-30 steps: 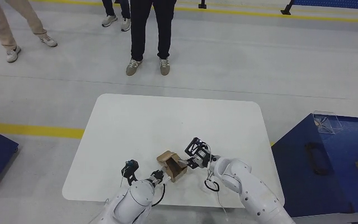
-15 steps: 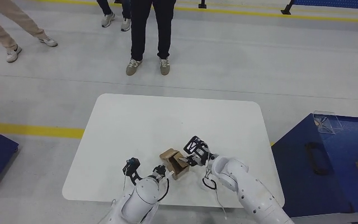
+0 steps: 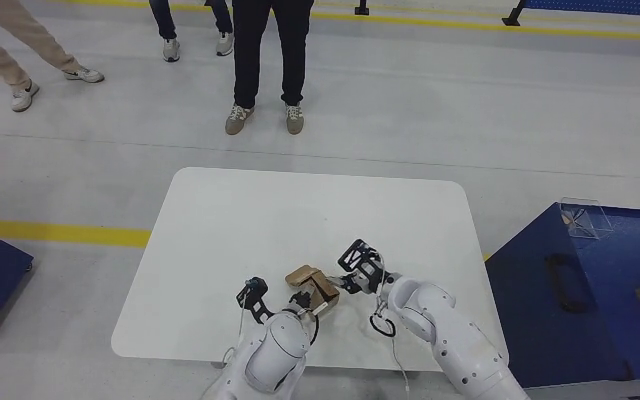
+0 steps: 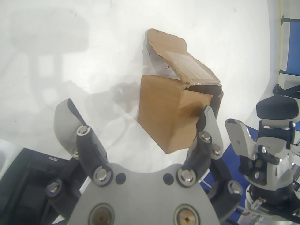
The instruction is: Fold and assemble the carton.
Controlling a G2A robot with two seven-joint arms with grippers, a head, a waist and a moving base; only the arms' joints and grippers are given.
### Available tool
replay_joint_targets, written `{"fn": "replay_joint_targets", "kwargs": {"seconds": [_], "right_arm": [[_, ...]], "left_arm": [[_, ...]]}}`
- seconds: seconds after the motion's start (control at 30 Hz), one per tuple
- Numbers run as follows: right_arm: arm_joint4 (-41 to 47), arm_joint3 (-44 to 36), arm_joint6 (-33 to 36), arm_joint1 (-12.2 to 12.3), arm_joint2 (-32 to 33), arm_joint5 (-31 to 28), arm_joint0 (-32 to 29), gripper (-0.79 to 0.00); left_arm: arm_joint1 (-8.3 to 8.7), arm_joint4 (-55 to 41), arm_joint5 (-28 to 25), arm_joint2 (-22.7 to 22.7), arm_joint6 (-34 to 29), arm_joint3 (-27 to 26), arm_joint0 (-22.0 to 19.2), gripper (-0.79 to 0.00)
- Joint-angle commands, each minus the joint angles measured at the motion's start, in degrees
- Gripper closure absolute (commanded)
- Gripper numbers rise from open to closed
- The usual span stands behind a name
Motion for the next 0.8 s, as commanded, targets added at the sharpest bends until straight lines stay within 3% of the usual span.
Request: {"fn": "replay_joint_targets", "kwargs": {"seconds": [0.0, 0.33, 0.53, 0.77], "right_arm": [[-0.1, 0.6, 0.1, -0.2, -0.6, 0.0, 0.2, -0.785], [-1.0, 3.2, -0.7, -1.2, -2.2, 2.0, 2.1, -0.785], [2.5, -0.3, -7.1, -0.2, 2.8, -2.2, -0.3, -0.785], [0.6, -5.8, -1.2, 2.6, 10.7, -11.6, -7.1, -0.785]], "left_arm": [[-0.75, 1.6, 0.0, -0.6, -0.9, 0.5, 0.2, -0.785], [-4.7, 10.4, 0.0, -3.8, -6.3, 0.1, 2.2, -0.785], [-6.91, 11.3, 0.0, -5.3, -5.5, -8.9, 6.1, -0.785], [-8.41, 2.4, 0.0, -7.0, -0.7, -18.1, 9.7, -0.785]]}}
